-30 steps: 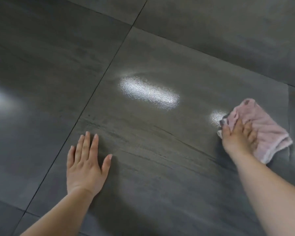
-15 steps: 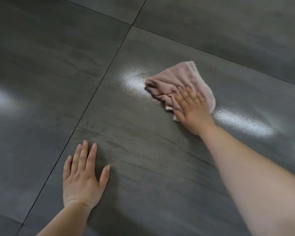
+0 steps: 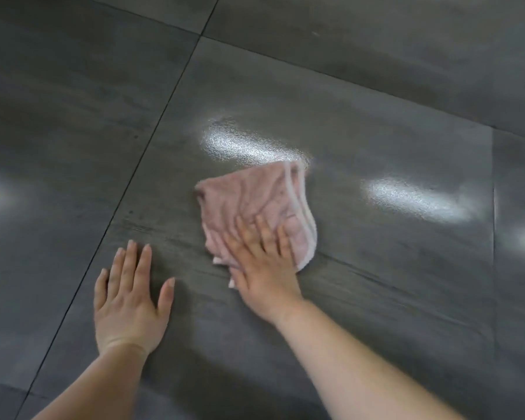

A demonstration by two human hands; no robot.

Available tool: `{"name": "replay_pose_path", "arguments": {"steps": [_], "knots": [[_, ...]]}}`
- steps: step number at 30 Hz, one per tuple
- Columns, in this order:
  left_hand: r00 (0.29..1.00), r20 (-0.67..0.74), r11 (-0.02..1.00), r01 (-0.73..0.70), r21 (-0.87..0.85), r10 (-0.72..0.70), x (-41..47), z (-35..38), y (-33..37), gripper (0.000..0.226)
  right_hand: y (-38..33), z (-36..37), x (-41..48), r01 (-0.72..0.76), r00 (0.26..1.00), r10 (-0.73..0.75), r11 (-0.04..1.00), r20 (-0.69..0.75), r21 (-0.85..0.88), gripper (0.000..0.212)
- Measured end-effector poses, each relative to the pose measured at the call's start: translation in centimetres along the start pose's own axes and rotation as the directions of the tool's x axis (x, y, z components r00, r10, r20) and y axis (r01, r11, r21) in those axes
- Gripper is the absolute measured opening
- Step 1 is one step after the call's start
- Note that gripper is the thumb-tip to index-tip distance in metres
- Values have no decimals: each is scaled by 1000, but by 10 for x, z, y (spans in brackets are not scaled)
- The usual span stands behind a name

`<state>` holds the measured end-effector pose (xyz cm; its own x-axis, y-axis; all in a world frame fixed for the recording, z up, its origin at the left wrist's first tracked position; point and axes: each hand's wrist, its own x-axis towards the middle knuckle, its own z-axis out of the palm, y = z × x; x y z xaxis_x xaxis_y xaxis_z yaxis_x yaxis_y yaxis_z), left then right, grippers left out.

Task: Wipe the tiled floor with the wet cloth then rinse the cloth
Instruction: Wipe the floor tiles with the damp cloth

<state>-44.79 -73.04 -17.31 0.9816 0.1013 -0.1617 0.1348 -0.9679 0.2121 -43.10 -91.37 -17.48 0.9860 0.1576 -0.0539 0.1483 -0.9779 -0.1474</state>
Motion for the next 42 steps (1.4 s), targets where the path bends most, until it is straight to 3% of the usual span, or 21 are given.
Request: {"name": "replay_pose_path", "arguments": {"steps": [2, 4, 7, 8, 10, 13, 14, 15, 16, 18, 19, 22, 25, 29, 32, 33, 36, 39, 42], "knots": [[1000, 12, 1000, -2, -2, 2, 1, 0, 0, 82, -8, -1, -8, 129, 990, -132, 989, 41, 79, 49], [1000, 29, 1000, -12, 2, 12, 0, -2, -1, 83, 31, -2, -25, 126, 991, -127, 992, 48, 31, 43], [999, 31, 999, -33, 6, 33, -1, -5, -2, 83, 131, -18, -80, -172, 980, 178, 983, 86, -70, 57], [999, 30, 999, -40, 5, 40, 0, -5, -2, 84, 163, -27, -104, -367, 924, 371, 928, 96, -62, 68], [999, 5, 999, -35, -3, 35, 2, -3, -2, 84, 201, -45, -137, -690, 713, 689, 722, 131, -42, 91], [998, 0, 998, -62, -5, 62, 1, -1, -3, 83, 192, -46, -121, -865, 502, 859, 501, 97, 40, 86], [998, -5, 998, -61, -2, 61, 0, 0, -3, 82, 175, -42, -101, -877, 481, 873, 477, 81, 61, 81], [998, -14, 998, -56, -4, 56, 1, 1, -3, 82, 153, -38, -77, -848, 530, 845, 524, 71, 84, 78], [998, -21, 999, -52, -8, 52, 2, 1, -3, 81, 125, -32, -55, -778, 627, 776, 621, 67, 96, 78], [999, 1, 999, -46, -8, 46, 3, 1, -5, 79, 54, -17, -22, -479, 875, 473, 876, 98, 51, 71], [999, 20, 999, -34, -12, 34, 3, 1, -5, 77, 20, -10, -9, -331, 940, 328, 943, 90, 25, 63], [999, 36, 999, -12, -51, 14, 4, 3, -7, 65, -40, -21, 36, -181, 978, 171, 980, 117, 80, 45], [999, 36, 997, -14, -70, 17, 6, 5, -9, 59, -43, -11, 69, 87, 968, -97, 995, 232, 54, 52], [999, 37, 999, -22, -46, 23, 5, 3, -8, 57, 9, -22, 93, 90, 968, -125, 982, 216, 165, 63], [999, 20, 999, -24, -34, 25, 5, 5, -11, 56, 92, -33, 99, -222, 971, 218, 974, 100, 34, 79], [1000, 10, 999, -28, -26, 28, 5, 6, -11, 56, 131, -36, 91, -366, 928, 365, 930, 68, 1, 80], [999, -15, 999, -38, 0, 38, 7, 5, -8, 56, 229, -45, 39, -703, 706, 704, 709, 69, -42, 73], [1000, 3, 999, -30, 15, 30, 5, 7, -11, 57, 252, -47, 13, -852, 514, 857, 505, 33, 137, 76], [1000, -10, 999, -26, 36, 27, 6, 6, -9, 57, 190, -43, 76, -829, 512, 858, 508, -49, 234, 53]]}}
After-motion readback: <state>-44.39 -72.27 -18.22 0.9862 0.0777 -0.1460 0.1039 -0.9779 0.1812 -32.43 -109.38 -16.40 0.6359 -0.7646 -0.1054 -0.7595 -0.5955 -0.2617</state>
